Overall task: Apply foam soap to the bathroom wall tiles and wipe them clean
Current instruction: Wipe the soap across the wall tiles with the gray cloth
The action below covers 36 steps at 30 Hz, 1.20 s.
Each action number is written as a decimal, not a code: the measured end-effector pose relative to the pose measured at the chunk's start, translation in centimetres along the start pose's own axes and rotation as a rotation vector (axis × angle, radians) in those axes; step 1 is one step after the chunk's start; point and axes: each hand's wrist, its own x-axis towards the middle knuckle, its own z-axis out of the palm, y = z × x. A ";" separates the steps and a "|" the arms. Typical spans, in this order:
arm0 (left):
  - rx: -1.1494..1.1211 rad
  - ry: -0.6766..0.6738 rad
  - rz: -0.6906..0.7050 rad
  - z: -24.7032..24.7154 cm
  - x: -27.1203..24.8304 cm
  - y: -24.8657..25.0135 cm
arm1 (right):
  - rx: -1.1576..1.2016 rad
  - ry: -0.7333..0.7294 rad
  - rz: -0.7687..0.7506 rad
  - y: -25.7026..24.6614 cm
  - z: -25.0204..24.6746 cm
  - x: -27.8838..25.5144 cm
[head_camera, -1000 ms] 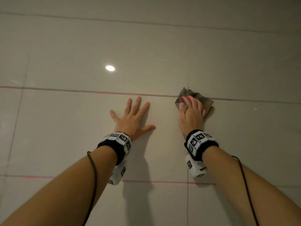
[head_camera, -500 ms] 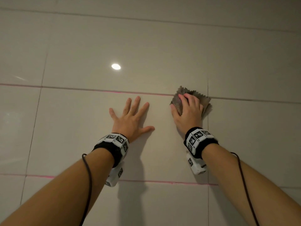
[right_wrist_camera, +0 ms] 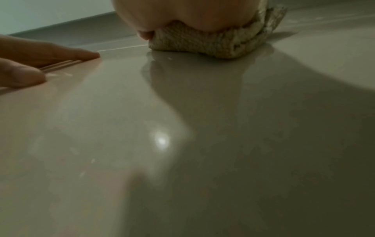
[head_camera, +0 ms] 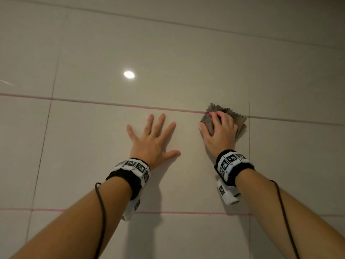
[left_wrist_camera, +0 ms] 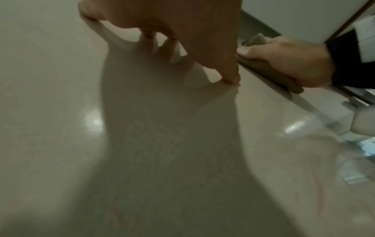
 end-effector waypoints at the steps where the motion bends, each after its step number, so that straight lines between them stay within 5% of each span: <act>1: 0.001 -0.010 0.002 -0.1 0.1 0.0 | 0.005 0.014 -0.004 -0.1 0.0 0.0; 16: -0.008 -0.015 -0.036 -0.6 -1.0 -1.4 | 0.058 0.023 -0.071 -1.6 1.2 0.4; 29: -0.054 -0.026 -0.218 -0.9 -4.2 -10.2 | 0.095 0.052 -0.056 -6.8 3.4 0.2; 36: -0.070 -0.088 -0.199 -1.6 -5.4 -15.5 | 0.083 0.041 -0.048 -11.9 5.0 -0.1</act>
